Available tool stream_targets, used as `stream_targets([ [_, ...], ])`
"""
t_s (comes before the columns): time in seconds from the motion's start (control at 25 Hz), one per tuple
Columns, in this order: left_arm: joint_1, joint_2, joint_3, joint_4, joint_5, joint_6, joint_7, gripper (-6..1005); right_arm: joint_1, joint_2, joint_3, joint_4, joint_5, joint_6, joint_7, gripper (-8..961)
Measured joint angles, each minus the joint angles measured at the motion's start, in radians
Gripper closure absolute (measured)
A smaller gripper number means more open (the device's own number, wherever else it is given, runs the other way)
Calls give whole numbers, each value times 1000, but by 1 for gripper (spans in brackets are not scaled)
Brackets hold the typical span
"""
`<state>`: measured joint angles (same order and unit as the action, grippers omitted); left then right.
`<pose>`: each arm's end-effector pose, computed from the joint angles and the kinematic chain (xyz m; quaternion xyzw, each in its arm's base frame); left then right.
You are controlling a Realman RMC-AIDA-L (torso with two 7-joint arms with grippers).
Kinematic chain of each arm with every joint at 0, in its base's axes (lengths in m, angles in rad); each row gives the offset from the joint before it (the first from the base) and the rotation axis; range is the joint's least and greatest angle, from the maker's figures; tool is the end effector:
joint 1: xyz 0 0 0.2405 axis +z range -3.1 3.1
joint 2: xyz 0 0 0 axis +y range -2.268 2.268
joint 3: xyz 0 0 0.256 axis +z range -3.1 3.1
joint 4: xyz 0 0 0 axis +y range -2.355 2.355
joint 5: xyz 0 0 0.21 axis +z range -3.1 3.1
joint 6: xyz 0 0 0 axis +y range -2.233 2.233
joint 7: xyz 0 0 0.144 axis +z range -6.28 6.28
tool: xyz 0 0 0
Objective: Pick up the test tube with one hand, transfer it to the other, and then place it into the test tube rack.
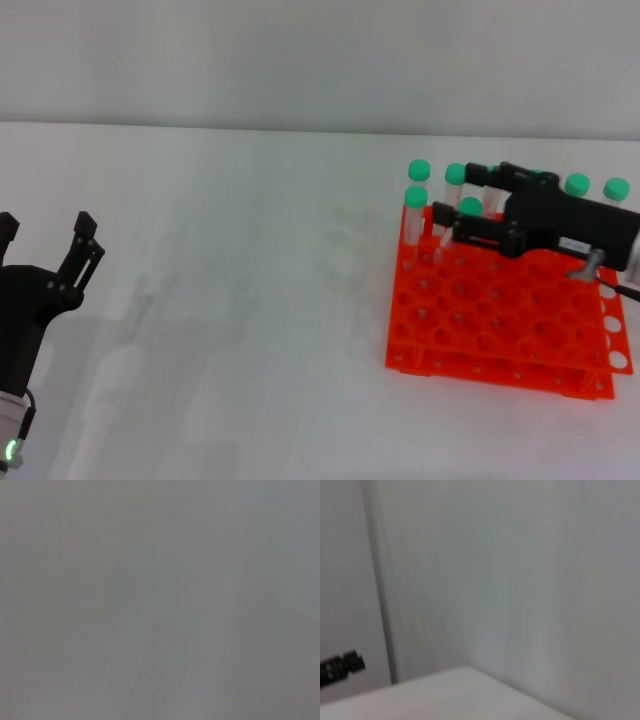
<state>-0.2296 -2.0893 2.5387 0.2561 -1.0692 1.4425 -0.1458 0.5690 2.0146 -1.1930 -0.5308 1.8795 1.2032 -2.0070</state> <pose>-0.3340 0.2564 -0.0145 -0.6386 -0.2353 -0.3748 0.6295 0.2207 0.3822 -0.0091 -0.9037 0.1453 0.3192 0.2454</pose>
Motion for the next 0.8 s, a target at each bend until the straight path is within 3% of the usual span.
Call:
stream_targets([
  [0.16,-4,0,0,-1,-1,0,0,105,-57,-2,70,-30,9,91,-16,178],
  [0.36,-8,1,0,-2,-2,0,0,105,-161,3,213,18,129,167,-187,178],
  [0.48,-9,2,0,-2,-2,-1,0,105,-197,1,297,122,236,149,-341,178],
  [0.6,-16,3,0,-2,-2,-2,0,105,-203,1,458,288,340,139,-500,177],
  [0.8,-26,3,0,-2,-1,-7,0,105,-212,1,709,434,366,127,-613,177],
])
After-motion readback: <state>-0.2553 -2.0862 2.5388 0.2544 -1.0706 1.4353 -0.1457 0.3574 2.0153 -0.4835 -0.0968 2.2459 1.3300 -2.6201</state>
